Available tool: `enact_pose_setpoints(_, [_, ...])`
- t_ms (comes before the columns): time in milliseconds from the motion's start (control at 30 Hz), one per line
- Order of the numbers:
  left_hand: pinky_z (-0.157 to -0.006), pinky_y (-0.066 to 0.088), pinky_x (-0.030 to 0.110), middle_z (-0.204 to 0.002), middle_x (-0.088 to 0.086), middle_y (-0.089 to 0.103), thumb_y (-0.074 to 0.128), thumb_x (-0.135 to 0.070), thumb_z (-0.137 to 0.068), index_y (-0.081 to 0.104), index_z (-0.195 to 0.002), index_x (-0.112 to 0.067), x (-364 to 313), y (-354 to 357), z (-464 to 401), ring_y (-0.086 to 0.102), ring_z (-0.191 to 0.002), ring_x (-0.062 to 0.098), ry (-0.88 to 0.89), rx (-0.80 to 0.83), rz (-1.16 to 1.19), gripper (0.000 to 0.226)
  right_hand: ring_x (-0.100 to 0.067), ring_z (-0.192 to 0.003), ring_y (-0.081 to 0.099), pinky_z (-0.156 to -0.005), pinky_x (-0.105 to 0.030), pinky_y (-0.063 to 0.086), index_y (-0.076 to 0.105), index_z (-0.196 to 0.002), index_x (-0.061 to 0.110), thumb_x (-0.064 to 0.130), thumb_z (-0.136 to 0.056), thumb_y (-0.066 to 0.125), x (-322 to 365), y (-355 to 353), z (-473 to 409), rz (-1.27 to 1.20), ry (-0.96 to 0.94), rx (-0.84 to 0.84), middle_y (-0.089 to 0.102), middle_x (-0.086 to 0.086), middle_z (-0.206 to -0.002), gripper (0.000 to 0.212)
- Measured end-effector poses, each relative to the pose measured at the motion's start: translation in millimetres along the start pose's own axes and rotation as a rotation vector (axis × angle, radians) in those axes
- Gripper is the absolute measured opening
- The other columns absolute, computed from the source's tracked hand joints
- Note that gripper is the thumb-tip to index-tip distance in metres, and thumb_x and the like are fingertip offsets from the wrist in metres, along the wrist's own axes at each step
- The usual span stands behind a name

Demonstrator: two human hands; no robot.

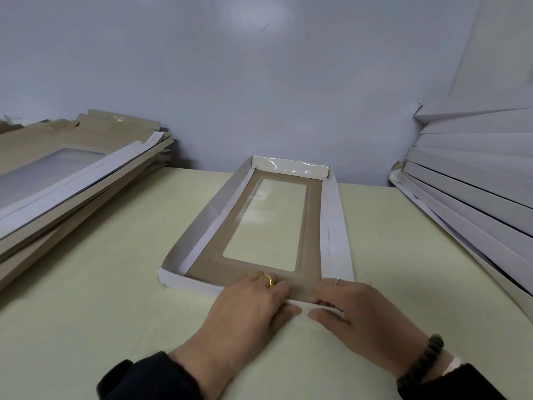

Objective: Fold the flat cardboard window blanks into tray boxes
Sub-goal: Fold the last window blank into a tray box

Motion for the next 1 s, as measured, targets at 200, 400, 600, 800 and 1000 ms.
enact_pose_setpoints(200, [-0.059, 0.041, 0.024, -0.064, 0.000, 0.058, 0.074, -0.015, -0.075, 0.065, -0.069, -0.016, 30.1, -3.6, 5.8, 0.060, -0.063, 0.022, -0.067, -0.013, 0.071, 0.010, -0.018, -0.087, 0.052, -0.068, -0.024, 0.025, 0.054, -0.081, 0.018, 0.025, -0.091, 0.051, -34.7, -24.7, 7.9, 0.283, 0.172, -0.045, 0.054, 0.005, -0.083, 0.013])
enact_pose_setpoints(400, [-0.042, 0.037, 0.016, -0.064, -0.006, 0.058, 0.085, -0.014, -0.060, 0.070, -0.067, -0.023, 13.2, -1.9, 2.4, 0.059, -0.060, 0.012, -0.015, 0.028, 0.029, 0.019, -0.016, -0.107, 0.052, -0.087, -0.026, 0.038, 0.058, -0.118, 0.025, 0.020, -0.093, 0.046, -2.7, 2.7, -2.0, 0.216, 0.019, 0.012, 0.058, 0.005, -0.114, 0.028])
enact_pose_setpoints(600, [-0.083, 0.039, 0.025, -0.101, -0.005, 0.058, 0.039, -0.058, -0.090, 0.066, -0.108, -0.030, 28.9, 4.2, 4.5, 0.051, -0.100, 0.011, 0.052, 0.046, 0.179, 0.042, -0.016, -0.103, 0.059, -0.082, -0.021, 0.048, 0.066, -0.115, 0.021, 0.005, -0.087, 0.054, 15.6, 10.9, -6.7, 0.136, -0.126, 0.025, 0.064, 0.002, -0.119, 0.035])
enact_pose_setpoints(800, [-0.082, 0.040, 0.021, -0.085, -0.013, 0.064, 0.031, -0.075, -0.074, 0.066, -0.067, -0.027, 66.1, -3.0, 6.6, 0.050, -0.093, 0.003, -0.012, 0.042, 0.463, 0.060, -0.014, -0.060, 0.061, -0.047, -0.016, 0.048, 0.074, -0.082, 0.020, -0.006, -0.053, 0.081, 18.1, 8.8, -1.9, 0.166, -0.105, -0.008, 0.066, 0.003, -0.080, 0.039])
enact_pose_setpoints(1000, [-0.069, 0.026, 0.020, -0.065, -0.011, 0.042, 0.007, -0.049, -0.091, 0.044, -0.077, -0.036, 60.3, -1.5, -4.7, 0.039, -0.074, 0.007, -0.008, 0.094, 0.194, 0.041, -0.025, -0.076, 0.056, -0.066, -0.031, 0.051, 0.069, -0.107, 0.016, 0.000, -0.084, 0.056, 13.6, 10.1, -4.0, 0.140, -0.097, -0.024, 0.058, -0.006, -0.085, 0.031])
Point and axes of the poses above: each hand's wrist, its own z-axis away from the middle knuckle, its own y-axis out of the palm, x = y × z, the point moved 4 cm from there along -z, towards the middle knuckle
